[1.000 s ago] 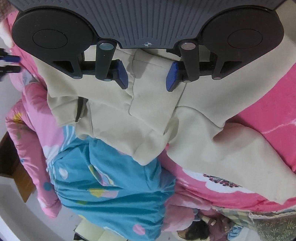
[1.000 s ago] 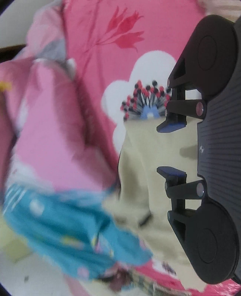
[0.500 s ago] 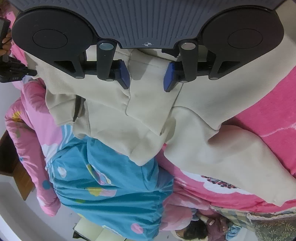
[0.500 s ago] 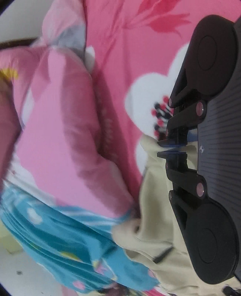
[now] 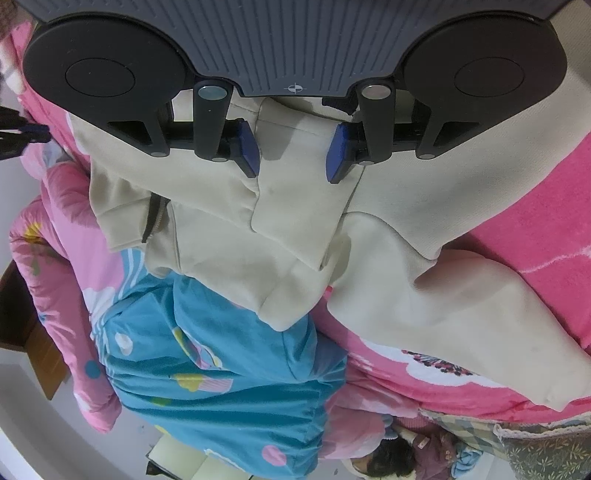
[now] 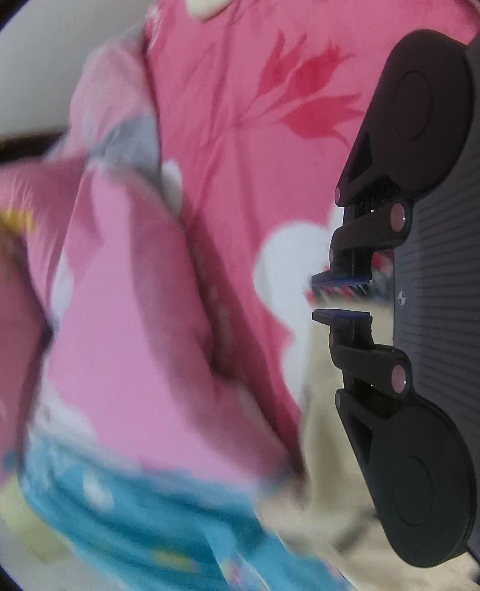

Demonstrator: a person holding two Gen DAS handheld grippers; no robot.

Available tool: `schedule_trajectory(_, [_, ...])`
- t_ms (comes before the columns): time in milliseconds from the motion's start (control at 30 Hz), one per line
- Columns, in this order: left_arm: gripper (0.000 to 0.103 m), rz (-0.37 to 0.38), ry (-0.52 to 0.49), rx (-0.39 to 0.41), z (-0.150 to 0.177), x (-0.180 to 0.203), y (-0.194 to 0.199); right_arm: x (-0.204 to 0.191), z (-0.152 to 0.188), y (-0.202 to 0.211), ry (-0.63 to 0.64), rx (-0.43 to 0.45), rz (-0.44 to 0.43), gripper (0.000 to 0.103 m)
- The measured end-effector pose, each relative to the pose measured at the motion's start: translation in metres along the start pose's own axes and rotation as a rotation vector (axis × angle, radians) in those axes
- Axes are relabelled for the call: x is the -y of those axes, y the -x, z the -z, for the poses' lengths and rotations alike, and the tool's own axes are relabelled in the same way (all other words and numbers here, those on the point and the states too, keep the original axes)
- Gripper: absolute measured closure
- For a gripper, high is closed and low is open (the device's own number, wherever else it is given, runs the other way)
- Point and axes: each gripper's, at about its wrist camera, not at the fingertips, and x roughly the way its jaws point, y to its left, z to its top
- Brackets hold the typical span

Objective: Fold clothes

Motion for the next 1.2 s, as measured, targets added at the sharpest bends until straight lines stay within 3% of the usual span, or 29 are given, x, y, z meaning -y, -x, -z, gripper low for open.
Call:
schedule_trajectory(100, [0.062,0.003,0.005,0.000,0.000,-0.001,0.000,-0.023,0.026,0.011,0.141,-0.117,-0.086,0.091])
schedule_trajectory(200, [0.062,0.005,0.006,-0.001,0.000,-0.001,0.001,-0.030,0.070,-0.005,0.274,-0.228,-0.003,0.095])
schedule_trajectory(333, [0.062,0.009,0.012,-0.002,-0.001,-0.002,0.001,-0.039,0.073,0.012,0.297,-0.170,0.065,0.093])
schedule_trajectory(433, [0.062,0.012,0.016,-0.001,-0.001,-0.002,0.001,-0.058,0.081,0.039,0.386,-0.098,0.062,0.093])
schedule_trajectory(600, [0.062,0.019,0.023,-0.001,-0.001,-0.003,0.002,-0.051,0.116,0.029,0.420,-0.131,0.047,0.095])
schedule_trajectory(700, [0.061,0.026,0.034,-0.001,-0.001,-0.005,0.002,-0.056,0.110,0.039,0.375,-0.124,0.087,0.095])
schedule_trajectory(833, [0.061,0.028,0.035,0.000,-0.001,-0.005,0.002,-0.083,0.118,0.061,0.467,-0.012,0.097,0.093])
schedule_trajectory(1000, [0.061,0.033,0.039,0.002,-0.002,-0.005,0.002,-0.069,0.147,0.040,0.501,-0.014,0.072,0.096])
schedule_trajectory(1100, [0.061,0.033,0.038,0.002,-0.001,-0.005,0.002,-0.069,0.140,0.045,0.440,-0.018,0.074,0.095])
schedule_trajectory(1200, [0.061,0.032,0.036,0.003,-0.001,-0.005,0.002,-0.080,0.130,0.060,0.431,0.033,0.084,0.094])
